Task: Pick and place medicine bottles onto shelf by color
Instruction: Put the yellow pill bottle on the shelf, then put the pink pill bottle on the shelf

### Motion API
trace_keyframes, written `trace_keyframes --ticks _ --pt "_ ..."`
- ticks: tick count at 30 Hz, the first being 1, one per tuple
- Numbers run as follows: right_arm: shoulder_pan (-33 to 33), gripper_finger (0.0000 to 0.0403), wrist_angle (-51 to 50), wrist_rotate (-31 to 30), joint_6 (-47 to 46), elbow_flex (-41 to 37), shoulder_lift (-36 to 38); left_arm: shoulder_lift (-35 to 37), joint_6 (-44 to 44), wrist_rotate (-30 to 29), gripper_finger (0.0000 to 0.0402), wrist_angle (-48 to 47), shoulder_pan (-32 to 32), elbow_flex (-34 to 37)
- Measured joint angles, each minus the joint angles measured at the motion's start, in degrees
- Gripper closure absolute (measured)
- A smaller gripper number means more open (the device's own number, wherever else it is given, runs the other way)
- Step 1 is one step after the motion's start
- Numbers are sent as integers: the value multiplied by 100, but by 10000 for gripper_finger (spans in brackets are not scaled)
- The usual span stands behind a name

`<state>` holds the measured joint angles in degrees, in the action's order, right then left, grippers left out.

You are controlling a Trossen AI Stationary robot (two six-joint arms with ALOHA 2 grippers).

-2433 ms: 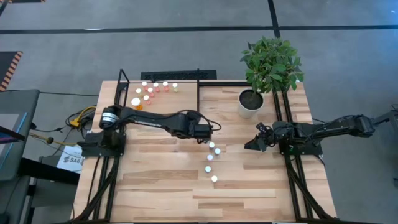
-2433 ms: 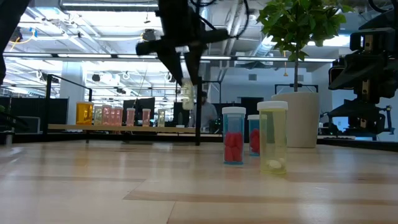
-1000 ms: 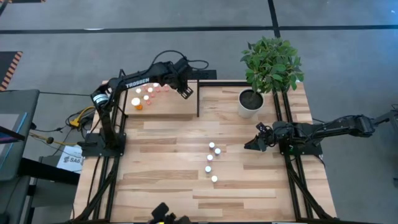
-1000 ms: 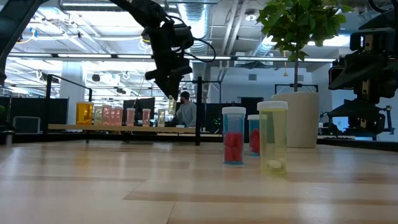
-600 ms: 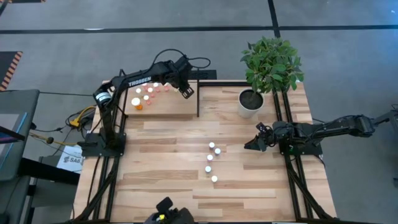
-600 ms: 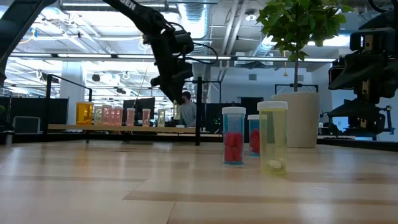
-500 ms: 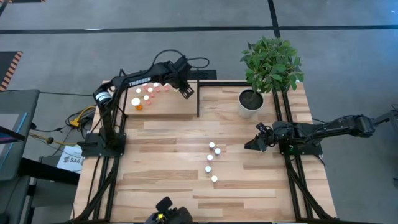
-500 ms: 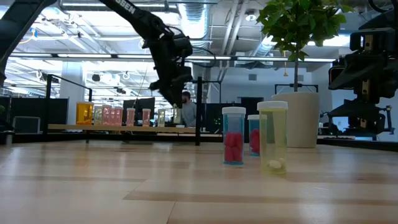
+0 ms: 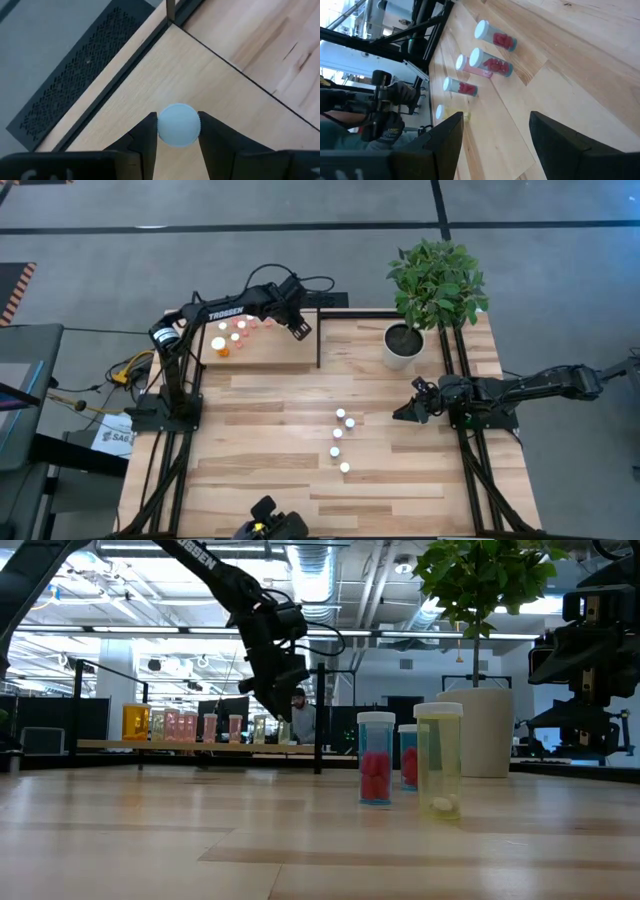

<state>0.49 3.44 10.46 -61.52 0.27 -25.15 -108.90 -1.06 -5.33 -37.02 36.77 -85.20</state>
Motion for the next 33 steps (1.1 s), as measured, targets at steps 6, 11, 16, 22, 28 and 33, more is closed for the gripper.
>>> trace_keyframes --ticks 6,11,16,22,28,33 --pt "0 153 0 -1 0 -1 0 0 -18 -45 289 60 0 25" --pt "1 153 0 0 0 0 -1 0 -18 -155 289 53 0 27" --pt "0 153 0 0 0 -2 -2 0 -80 -298 289 96 2 27" --pt "1 153 0 -1 0 -2 -1 0 -328 -288 279 80 2 29" --pt "1 153 0 0 0 -2 -2 0 -447 -283 231 82 2 29" --pt "0 153 0 0 0 -1 -2 0 -474 -297 184 53 2 -133"
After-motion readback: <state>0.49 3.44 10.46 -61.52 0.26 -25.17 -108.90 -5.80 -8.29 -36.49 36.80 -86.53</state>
